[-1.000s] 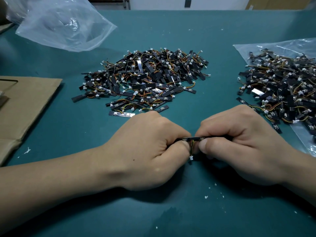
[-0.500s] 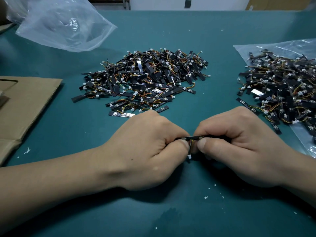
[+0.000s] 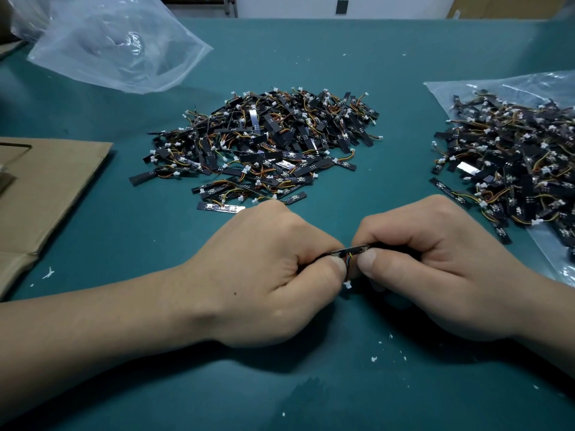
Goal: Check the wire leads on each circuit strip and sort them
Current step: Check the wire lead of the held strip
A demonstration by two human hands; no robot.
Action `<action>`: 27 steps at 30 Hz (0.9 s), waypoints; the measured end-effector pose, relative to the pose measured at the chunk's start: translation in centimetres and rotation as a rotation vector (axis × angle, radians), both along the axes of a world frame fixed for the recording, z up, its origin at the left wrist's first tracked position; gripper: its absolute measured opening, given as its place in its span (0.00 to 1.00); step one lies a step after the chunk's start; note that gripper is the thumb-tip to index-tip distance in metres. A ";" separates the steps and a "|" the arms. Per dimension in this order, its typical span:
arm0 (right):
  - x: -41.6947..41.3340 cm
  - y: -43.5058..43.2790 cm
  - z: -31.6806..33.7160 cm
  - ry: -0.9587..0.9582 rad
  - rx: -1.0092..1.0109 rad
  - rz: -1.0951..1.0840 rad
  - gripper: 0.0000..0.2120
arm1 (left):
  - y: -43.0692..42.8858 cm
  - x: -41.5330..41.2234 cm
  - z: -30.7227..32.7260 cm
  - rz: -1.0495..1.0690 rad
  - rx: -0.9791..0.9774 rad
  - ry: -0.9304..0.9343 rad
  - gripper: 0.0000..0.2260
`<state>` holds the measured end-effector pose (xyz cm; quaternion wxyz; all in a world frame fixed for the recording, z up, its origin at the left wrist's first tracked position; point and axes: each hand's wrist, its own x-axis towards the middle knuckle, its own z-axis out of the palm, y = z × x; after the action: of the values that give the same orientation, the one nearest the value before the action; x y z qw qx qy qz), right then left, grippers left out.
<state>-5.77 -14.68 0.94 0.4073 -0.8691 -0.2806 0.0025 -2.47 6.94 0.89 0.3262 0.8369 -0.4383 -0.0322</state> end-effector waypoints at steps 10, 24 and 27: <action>0.1 -0.2 -0.1 0.028 0.030 0.040 0.14 | 0.1 0.2 -0.1 -0.021 -0.035 0.041 0.19; -0.1 0.6 0.6 0.061 0.042 -0.034 0.20 | -0.6 0.6 0.7 0.061 -0.208 0.232 0.13; 0.5 0.7 1.0 0.211 0.166 -0.105 0.20 | -1.4 0.8 0.7 0.187 -0.224 0.255 0.15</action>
<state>-5.31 -13.99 1.90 0.5045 -0.8409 -0.1897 0.0494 -1.72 5.51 1.54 0.4719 0.8217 -0.3144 -0.0583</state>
